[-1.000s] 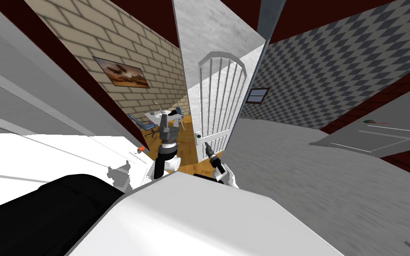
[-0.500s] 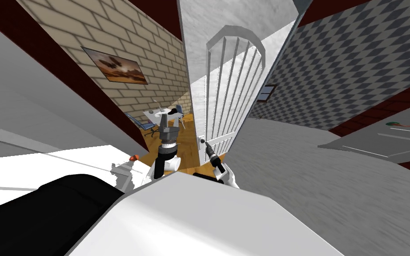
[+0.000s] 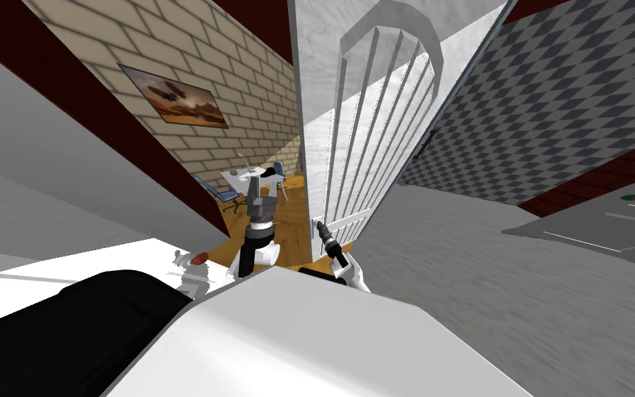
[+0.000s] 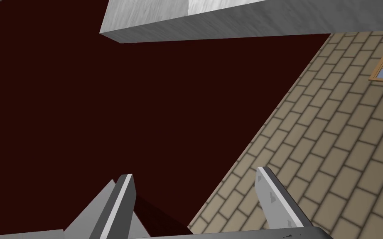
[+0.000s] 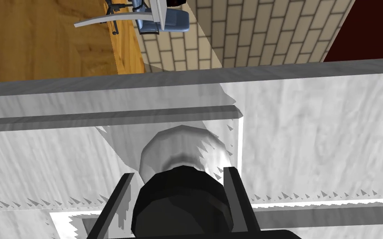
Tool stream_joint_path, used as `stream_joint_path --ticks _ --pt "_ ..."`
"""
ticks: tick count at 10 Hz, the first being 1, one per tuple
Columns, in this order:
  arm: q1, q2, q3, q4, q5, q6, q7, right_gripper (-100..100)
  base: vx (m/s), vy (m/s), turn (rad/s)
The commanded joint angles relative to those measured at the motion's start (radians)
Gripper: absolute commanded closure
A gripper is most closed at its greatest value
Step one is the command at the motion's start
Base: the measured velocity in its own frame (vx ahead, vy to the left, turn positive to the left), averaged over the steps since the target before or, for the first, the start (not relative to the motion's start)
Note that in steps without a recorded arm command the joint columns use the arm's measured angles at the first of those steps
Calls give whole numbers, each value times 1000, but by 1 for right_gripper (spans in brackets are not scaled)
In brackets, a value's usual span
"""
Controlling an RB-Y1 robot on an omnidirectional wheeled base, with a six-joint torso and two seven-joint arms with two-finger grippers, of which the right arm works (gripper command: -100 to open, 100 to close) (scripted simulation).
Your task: Push the door open
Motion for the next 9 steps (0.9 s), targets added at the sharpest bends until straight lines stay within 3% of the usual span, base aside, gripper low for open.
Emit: stream_joint_path --ticks 1,5,9 --pt "1 -1 0 1 0 1 0 100 -21 -28 11" --pt "1 -1 0 1 0 1 0 100 -12 -11 -1" --pt "10 -18 -5 3 -1 7 15 100 148 129 -174"
